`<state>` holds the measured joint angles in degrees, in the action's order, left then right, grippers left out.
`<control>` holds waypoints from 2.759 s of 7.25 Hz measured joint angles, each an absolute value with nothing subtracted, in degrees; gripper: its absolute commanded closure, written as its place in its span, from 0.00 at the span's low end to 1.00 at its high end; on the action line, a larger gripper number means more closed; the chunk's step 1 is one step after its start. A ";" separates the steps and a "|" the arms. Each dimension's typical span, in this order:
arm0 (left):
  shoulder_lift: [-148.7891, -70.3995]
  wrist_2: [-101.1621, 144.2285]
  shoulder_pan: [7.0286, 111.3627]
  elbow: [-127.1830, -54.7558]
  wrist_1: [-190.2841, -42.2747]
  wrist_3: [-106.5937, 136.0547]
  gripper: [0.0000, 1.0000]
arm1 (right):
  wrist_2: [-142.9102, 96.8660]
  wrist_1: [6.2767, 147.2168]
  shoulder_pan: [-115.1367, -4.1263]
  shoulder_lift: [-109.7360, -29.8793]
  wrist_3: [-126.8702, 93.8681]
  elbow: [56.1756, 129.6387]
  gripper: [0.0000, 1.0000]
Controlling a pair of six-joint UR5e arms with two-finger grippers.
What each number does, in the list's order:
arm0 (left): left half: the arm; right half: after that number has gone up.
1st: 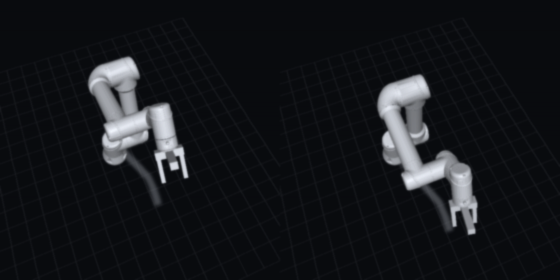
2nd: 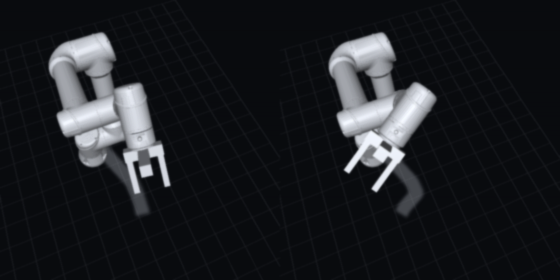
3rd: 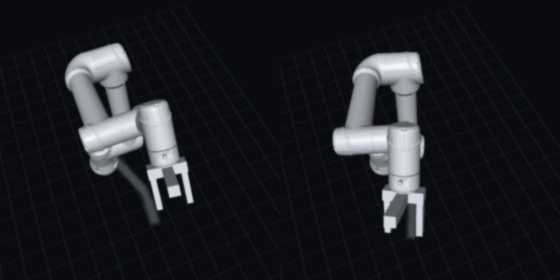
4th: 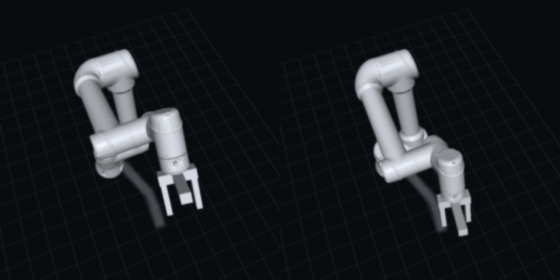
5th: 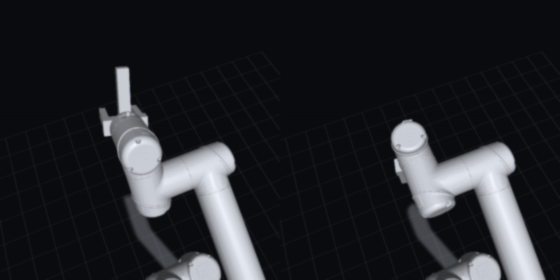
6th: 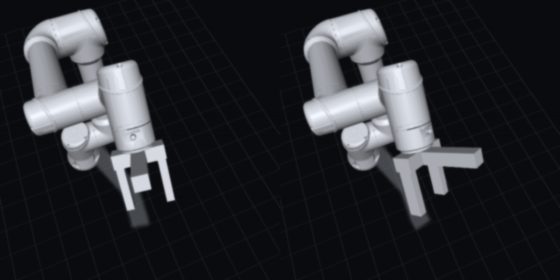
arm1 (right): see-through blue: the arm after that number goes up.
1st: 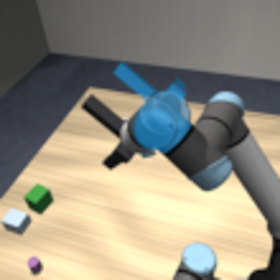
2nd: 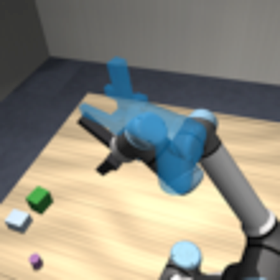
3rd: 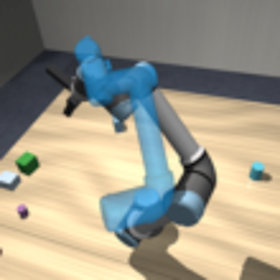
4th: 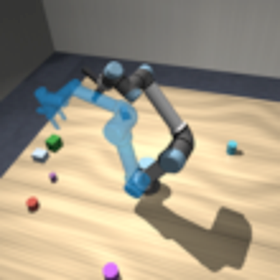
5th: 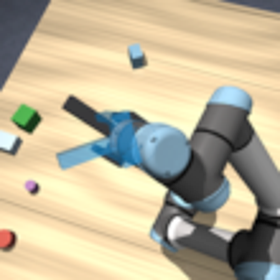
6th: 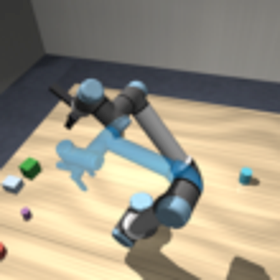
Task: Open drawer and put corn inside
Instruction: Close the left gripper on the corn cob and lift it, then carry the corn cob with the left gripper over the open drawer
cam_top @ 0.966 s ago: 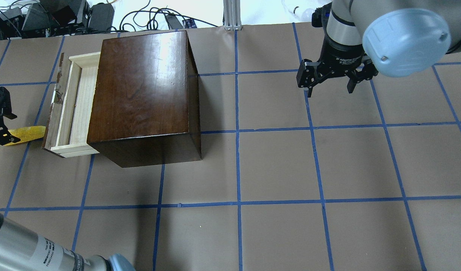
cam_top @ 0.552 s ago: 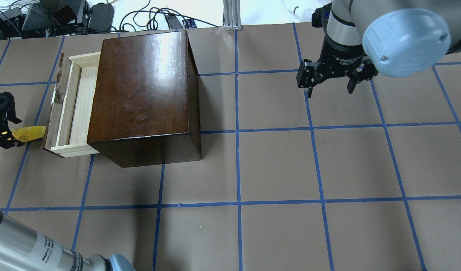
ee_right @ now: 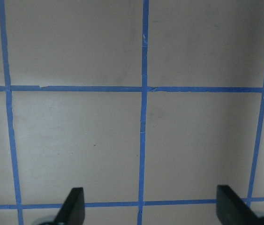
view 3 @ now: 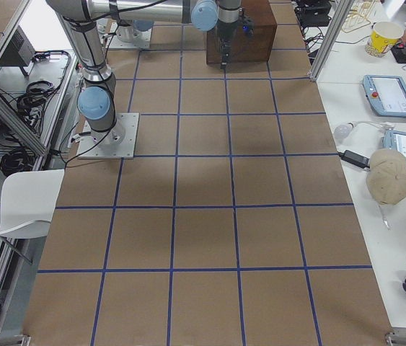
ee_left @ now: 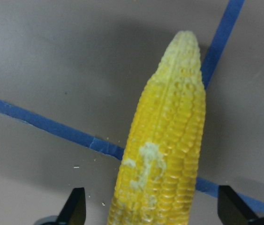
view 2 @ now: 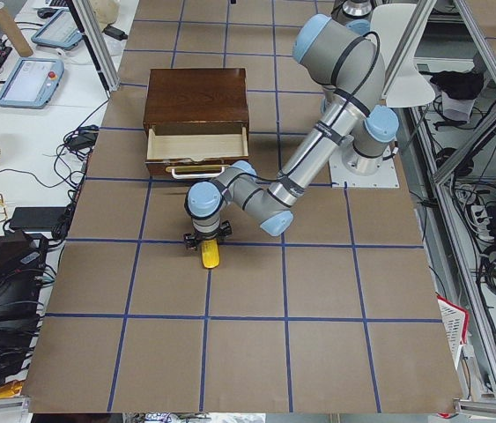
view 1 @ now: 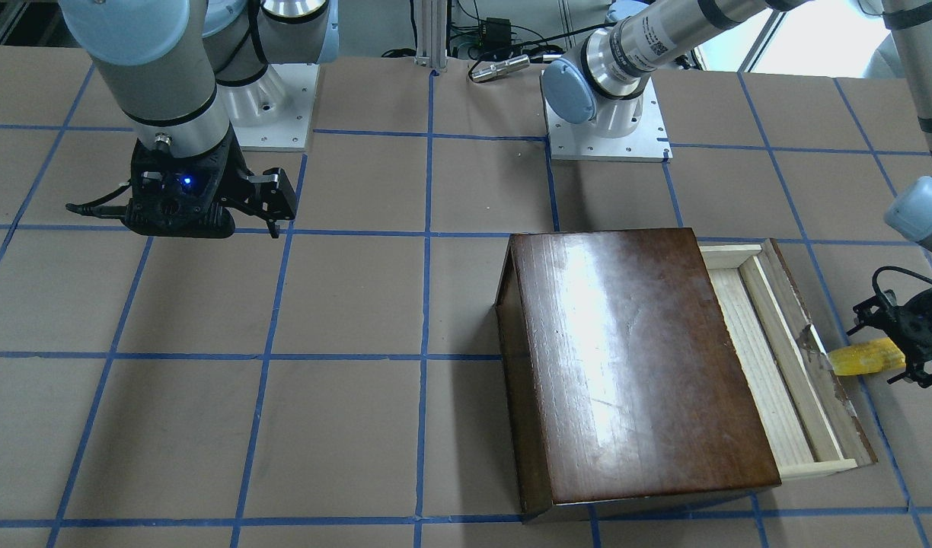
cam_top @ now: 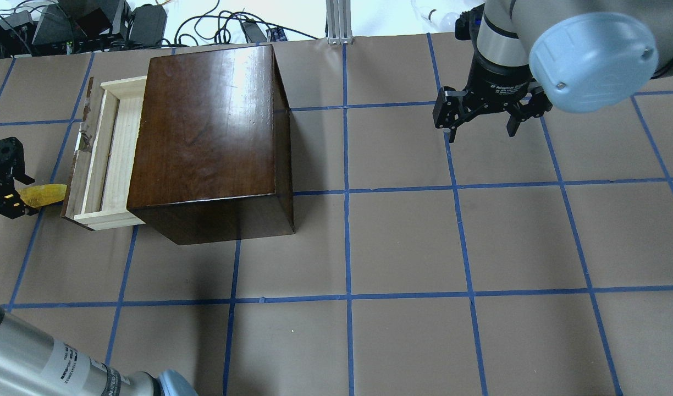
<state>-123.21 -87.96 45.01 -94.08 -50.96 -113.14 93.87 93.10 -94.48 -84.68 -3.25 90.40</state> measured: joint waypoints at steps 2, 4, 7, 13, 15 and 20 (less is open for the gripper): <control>-123.10 -87.88 45.00 -94.11 -50.18 -113.36 1.00 | 93.87 93.10 -94.48 -84.65 -3.25 90.41 0.00; -122.73 -87.73 45.00 -93.97 -49.98 -113.41 1.00 | 93.87 93.08 -94.48 -84.64 -3.25 90.42 0.00; -120.40 -87.38 45.20 -93.78 -50.77 -113.02 1.00 | 93.87 93.11 -94.48 -84.72 -3.25 90.40 0.00; -108.95 -84.58 47.86 -90.17 -61.55 -94.08 1.00 | 93.81 93.12 -94.48 -84.70 -3.25 90.44 0.00; -106.00 -84.69 50.57 -89.27 -64.56 -83.18 1.00 | 93.78 93.12 -94.48 -84.70 -3.25 90.44 0.00; -101.03 -87.85 61.14 -89.64 -68.55 -46.77 1.00 | 93.78 93.08 -94.48 -84.64 -3.25 90.42 0.00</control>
